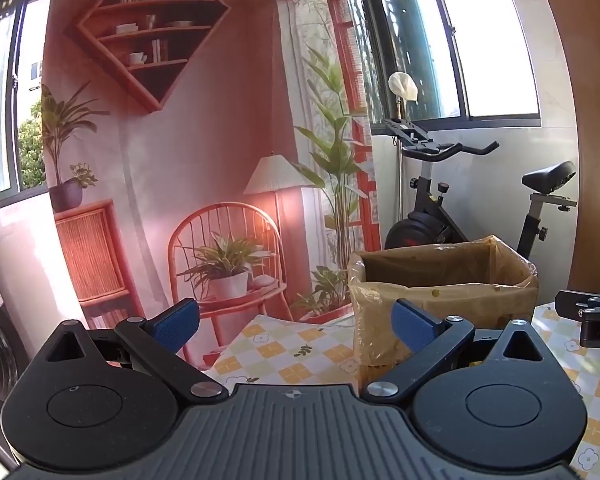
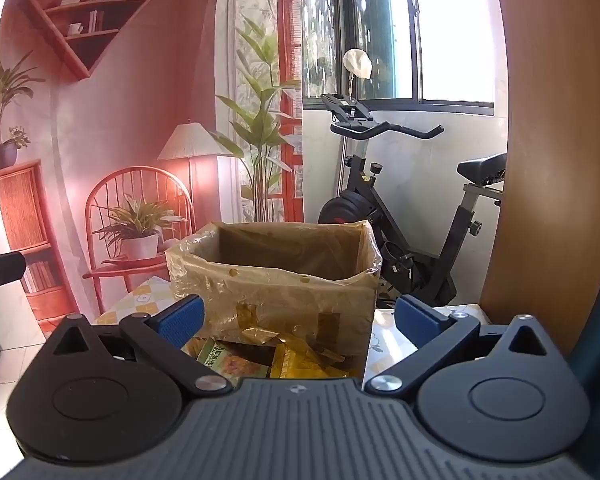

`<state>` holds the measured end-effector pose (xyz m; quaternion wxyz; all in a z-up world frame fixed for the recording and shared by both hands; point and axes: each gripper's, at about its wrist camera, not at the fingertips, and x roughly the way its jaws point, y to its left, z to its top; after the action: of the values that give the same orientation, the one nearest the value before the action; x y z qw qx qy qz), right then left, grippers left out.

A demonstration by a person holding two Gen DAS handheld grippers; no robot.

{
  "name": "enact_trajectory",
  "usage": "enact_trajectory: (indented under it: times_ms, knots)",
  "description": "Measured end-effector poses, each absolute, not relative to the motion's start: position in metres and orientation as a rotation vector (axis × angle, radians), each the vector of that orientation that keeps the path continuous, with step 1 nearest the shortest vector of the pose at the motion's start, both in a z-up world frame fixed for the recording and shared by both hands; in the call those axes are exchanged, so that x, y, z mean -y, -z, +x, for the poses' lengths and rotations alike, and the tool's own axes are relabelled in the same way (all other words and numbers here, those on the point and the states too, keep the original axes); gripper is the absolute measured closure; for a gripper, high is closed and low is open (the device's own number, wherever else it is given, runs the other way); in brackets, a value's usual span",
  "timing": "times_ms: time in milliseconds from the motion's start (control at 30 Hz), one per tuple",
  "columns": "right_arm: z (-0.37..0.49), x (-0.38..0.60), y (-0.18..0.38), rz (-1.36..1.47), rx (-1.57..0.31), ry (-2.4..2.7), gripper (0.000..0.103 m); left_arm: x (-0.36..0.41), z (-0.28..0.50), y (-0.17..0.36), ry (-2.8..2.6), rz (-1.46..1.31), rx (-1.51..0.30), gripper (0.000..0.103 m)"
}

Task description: Organize snacks

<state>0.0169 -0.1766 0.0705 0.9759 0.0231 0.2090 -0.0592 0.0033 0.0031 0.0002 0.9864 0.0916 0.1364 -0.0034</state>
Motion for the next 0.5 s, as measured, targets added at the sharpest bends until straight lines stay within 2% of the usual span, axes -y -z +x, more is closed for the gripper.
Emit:
enact_trajectory:
  times_ms: [500]
  knots:
    - [0.0191, 0.1770, -0.0677, 0.048, -0.422, 0.121, 0.000, -0.0011, 0.0019, -0.0010, 0.007, 0.187, -0.266, 0.000]
